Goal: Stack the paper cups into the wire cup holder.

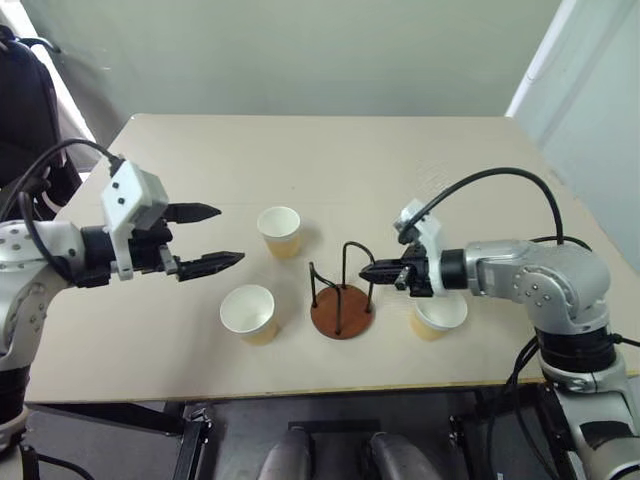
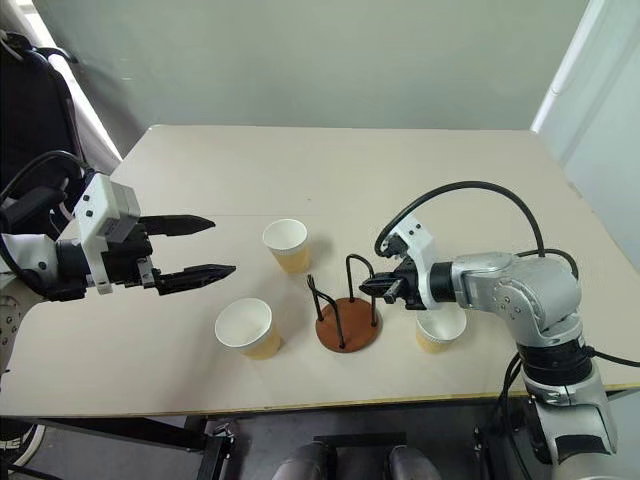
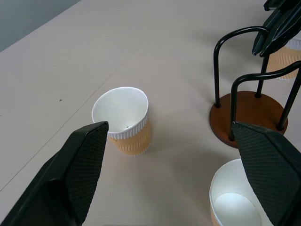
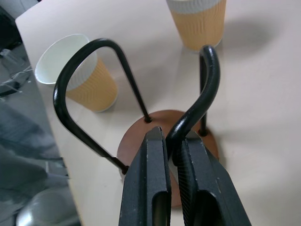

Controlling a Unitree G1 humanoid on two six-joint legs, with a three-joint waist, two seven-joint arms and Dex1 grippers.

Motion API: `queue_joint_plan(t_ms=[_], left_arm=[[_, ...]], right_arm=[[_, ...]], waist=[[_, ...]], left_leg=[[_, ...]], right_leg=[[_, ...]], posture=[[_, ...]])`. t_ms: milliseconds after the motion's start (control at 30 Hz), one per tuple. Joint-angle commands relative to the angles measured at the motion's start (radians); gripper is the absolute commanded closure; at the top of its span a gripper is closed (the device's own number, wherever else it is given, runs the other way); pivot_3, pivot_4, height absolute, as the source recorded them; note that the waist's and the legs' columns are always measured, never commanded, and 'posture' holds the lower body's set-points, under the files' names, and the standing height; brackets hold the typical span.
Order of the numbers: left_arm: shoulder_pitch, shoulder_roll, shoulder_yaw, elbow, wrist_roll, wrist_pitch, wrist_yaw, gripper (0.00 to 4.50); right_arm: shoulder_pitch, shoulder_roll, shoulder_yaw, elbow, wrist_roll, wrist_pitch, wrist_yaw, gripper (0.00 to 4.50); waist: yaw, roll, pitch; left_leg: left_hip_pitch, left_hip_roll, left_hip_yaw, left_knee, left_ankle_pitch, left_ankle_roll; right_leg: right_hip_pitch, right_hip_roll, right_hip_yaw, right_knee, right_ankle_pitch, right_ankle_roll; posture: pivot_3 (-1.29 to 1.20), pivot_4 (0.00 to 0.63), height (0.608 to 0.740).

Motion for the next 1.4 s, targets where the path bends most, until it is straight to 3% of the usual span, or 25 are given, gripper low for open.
queue_joint_plan(t_ms=[33, 200, 333, 633, 767, 967, 1200, 1400], left_arm=[[-0.021, 0.018, 0.020, -0.013, 0.003, -0.018, -0.002, 0.00], [-0.030, 0.014, 0.013, -0.010, 0.009, -0.021, -0.001, 0.00], [-0.038, 0.012, 0.006, -0.004, 0.016, -0.025, -0.003, 0.00], [-0.055, 0.014, -0.005, 0.007, 0.021, -0.029, -0.006, 0.00], [-0.056, 0.022, 0.003, 0.002, 0.012, -0.021, -0.012, 0.00], [-0.078, 0.063, 0.054, -0.013, -0.082, 0.002, -0.106, 0.00], [-0.063, 0.124, -0.017, -0.066, -0.127, -0.007, -0.276, 0.00], [-0.107, 0.083, -0.107, -0.045, -0.079, -0.070, -0.299, 0.00]], right_arm=[[0.015, -0.021, 0.038, -0.020, -0.028, -0.050, -0.003, 4.48], [0.012, -0.072, 0.111, 0.002, -0.082, -0.145, 0.031, 4.48], [0.011, -0.108, 0.161, 0.019, -0.124, -0.226, 0.077, 3.34], [0.002, -0.156, 0.214, 0.044, -0.201, -0.399, 0.209, 0.20], [-0.048, -0.234, 0.164, 0.057, -0.183, -0.419, 0.315, 0.20], [-0.125, -0.441, 0.009, 0.042, -0.096, -0.407, 0.491, 0.20], [0.084, -0.708, -0.154, -0.118, -0.002, -0.371, 0.637, 0.20], [0.222, -0.744, -0.096, -0.213, -0.063, -0.382, 0.566, 0.20]], waist=[[0.000, 0.000, 0.000], [0.000, 0.000, 0.000], [0.000, -0.001, 0.000], [0.000, -0.001, 0.000], [0.000, -0.001, 0.000], [0.004, -0.002, 0.000], [0.009, -0.003, 0.000], [0.005, -0.003, 0.000]], left_leg=[[0.000, 0.000, 0.000, 0.000, 0.000, 0.000], [0.000, 0.000, 0.000, 0.000, 0.001, 0.000], [0.000, 0.000, 0.000, 0.000, 0.001, 0.000], [-0.004, 0.000, 0.000, -0.002, 0.000, 0.000], [-0.004, 0.000, 0.000, -0.002, 0.000, 0.000], [-0.006, 0.000, 0.001, -0.002, 0.000, 0.000], [-0.008, 0.000, 0.001, -0.003, -0.001, 0.000], [-0.004, 0.001, 0.002, -0.003, -0.002, -0.001]], right_leg=[[0.000, 0.000, 0.000, 0.000, 0.000, 0.000], [0.000, 0.000, 0.000, 0.000, 0.000, 0.000], [0.000, 0.000, 0.000, 0.000, 0.001, -0.001], [-0.002, 0.000, 0.000, -0.002, 0.000, 0.000], [-0.002, 0.000, 0.000, -0.002, 0.000, 0.000], [-0.003, 0.000, 0.000, -0.002, 0.000, 0.000], [-0.003, 0.000, 0.000, -0.003, -0.003, 0.001], [-0.001, 0.000, 0.000, -0.002, -0.004, 0.002]], posture=[[0.00, 0.150, 0.740], [0.00, 0.150, 0.740], [0.00, 0.150, 0.740], [0.00, 0.150, 0.740], [0.00, 0.150, 0.740], [0.00, 0.150, 0.740], [0.00, 0.150, 0.740], [0.00, 0.150, 0.740]])
